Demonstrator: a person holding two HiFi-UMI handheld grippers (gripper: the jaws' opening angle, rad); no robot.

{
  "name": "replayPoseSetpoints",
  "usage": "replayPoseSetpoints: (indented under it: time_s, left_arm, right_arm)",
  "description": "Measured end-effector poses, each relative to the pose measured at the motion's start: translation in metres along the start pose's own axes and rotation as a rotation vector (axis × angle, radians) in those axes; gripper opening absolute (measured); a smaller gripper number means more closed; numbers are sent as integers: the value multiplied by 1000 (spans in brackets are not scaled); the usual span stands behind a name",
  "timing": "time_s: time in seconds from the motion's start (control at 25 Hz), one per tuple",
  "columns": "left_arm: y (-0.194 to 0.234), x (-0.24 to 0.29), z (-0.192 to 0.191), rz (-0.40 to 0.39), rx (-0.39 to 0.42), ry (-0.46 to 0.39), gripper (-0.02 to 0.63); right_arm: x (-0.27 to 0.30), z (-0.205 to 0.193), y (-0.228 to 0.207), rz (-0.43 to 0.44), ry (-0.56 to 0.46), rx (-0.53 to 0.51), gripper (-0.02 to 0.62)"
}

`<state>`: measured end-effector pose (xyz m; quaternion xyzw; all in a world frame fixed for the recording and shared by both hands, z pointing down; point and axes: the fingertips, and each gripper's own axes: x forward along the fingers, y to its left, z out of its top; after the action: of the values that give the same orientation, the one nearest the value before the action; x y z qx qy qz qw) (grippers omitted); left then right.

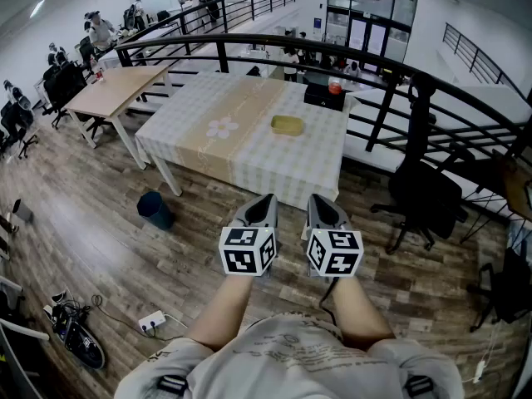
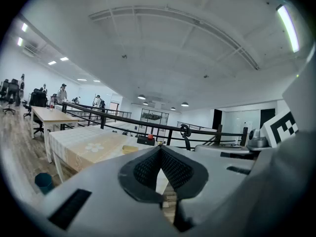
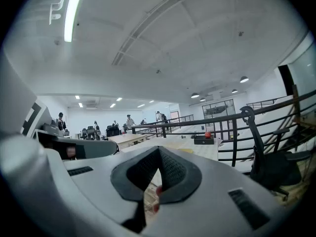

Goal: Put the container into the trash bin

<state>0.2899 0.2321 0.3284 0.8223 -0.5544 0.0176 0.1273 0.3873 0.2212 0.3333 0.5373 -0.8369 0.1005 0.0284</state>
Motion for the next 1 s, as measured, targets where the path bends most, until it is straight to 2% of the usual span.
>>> replayPoseSetpoints:
  time_s: [0.24, 0.72, 1.0]
  left_arm:
    - [10, -10, -2, -21, -27, 5, 5]
    - [54, -50, -16, -21, -15, 28, 5]
    - [68, -53, -25, -13, -15, 42, 5]
  right_arm:
    - [0, -5, 14, 5, 3, 25, 2]
    - [-3, -25, 61, -22, -3, 50, 3]
    - [8, -32, 62, -34, 10, 63, 3]
